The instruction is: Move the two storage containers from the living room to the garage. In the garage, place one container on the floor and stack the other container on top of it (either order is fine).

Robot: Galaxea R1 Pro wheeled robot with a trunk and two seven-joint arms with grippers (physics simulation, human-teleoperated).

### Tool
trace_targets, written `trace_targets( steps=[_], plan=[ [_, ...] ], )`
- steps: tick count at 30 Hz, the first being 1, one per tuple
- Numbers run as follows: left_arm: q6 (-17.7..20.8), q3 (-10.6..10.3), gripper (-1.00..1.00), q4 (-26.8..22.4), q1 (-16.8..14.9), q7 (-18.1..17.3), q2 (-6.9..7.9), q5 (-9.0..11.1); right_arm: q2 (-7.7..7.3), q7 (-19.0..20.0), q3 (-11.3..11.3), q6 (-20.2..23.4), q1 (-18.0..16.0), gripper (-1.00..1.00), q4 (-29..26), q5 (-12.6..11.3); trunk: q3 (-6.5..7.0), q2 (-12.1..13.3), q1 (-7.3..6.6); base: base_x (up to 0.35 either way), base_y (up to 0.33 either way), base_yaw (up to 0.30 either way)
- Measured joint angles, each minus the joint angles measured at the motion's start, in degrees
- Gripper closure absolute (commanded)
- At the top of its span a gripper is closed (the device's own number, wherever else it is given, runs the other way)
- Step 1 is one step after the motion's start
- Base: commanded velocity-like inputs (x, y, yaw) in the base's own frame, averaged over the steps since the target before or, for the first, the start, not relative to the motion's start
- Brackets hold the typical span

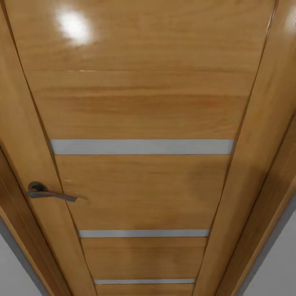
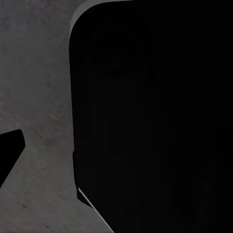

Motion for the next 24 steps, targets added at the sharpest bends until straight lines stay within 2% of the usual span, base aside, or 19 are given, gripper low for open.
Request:
trace_targets(
  steps=[8,16,24],
  plan=[
    [0.0,0.0,-1.0,0.0,0.0,0.1,0.0,0.0,0.0,-0.1,0.0,0.0,0.0,-1.0,0.0,0.0,0.0,0.0,0.01,-0.051,0.107,-0.003],
    [0.0,0.0,-1.0,0.0,0.0,0.2,0.0,0.0,0.0,0.0,0.0,0.0,0.0,-1.0,0.0,0.0,0.0,0.0,0.02,-0.145,0.017,0.0],
    [0.0,0.0,-1.0,0.0,0.0,0.2,0.0,0.0,0.0,0.0,0.0,0.0,0.0,-1.0,0.0,0.0,0.0,0.0,0.0,-0.019,0.0,0.0]
  ],
)
